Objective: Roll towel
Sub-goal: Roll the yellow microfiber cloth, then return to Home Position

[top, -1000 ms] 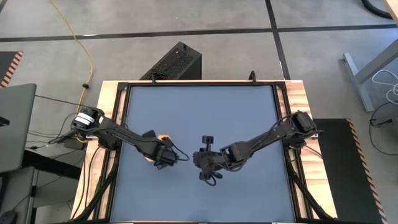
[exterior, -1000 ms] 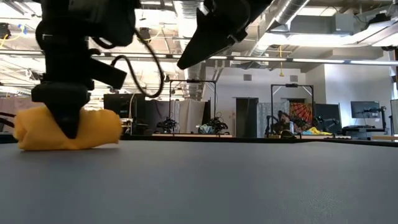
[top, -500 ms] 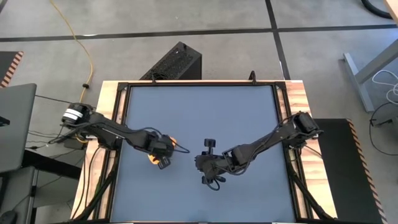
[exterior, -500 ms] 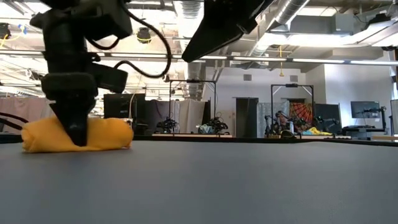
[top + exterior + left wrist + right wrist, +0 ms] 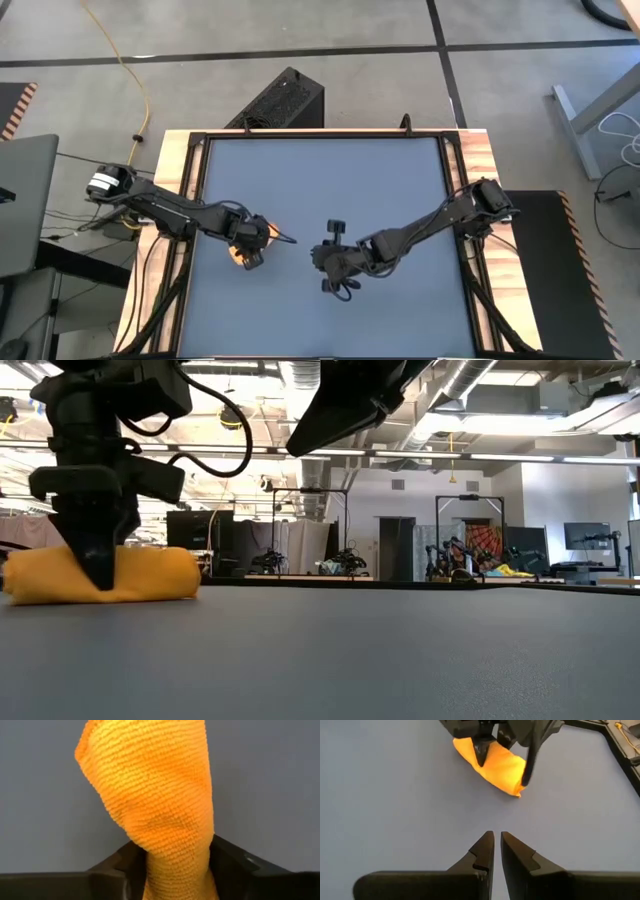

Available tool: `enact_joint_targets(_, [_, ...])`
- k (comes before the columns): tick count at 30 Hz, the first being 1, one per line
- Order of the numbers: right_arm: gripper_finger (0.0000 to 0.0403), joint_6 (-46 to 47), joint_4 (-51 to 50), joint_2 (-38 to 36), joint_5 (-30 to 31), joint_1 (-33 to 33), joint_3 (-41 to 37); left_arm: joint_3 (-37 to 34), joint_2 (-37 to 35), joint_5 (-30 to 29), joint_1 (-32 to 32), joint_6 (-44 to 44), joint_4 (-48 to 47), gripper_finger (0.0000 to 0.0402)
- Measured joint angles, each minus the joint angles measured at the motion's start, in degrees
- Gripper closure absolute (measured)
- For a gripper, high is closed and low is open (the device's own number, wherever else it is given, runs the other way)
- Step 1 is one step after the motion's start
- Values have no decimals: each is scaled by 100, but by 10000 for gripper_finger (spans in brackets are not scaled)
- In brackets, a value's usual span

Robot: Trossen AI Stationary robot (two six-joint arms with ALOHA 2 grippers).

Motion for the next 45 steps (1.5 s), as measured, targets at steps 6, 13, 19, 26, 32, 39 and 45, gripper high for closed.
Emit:
enact_joint_targets(6, [343, 0, -17, 0, -12, -22, 0, 7, -67, 470, 253, 26, -278, 195])
enact_joint_targets(13, [343, -17, -62, 0, -36, -22, 0, 9, -348, 691, 511, 273, -383, 188])
enact_joint_targets(19, [343, -32, -60, 0, -41, -22, 0, 9, -741, 707, 658, 364, -453, 188])
enact_joint_targets(26, [343, -33, -39, 2, -41, -22, 0, 13, -1264, 701, 839, 361, -1167, 188])
enact_joint_targets(32, [343, -39, -31, 2, -39, -22, 0, 13, -1639, 620, 1004, 415, -951, 188])
enact_joint_targets(39, [343, -47, -9, 2, -40, -22, 0, 15, -1631, 102, 1058, 883, -103, 188])
enact_joint_targets(45, [343, -46, -33, 4, -39, -23, 0, 15, -885, 160, 1050, 1110, 318, 188])
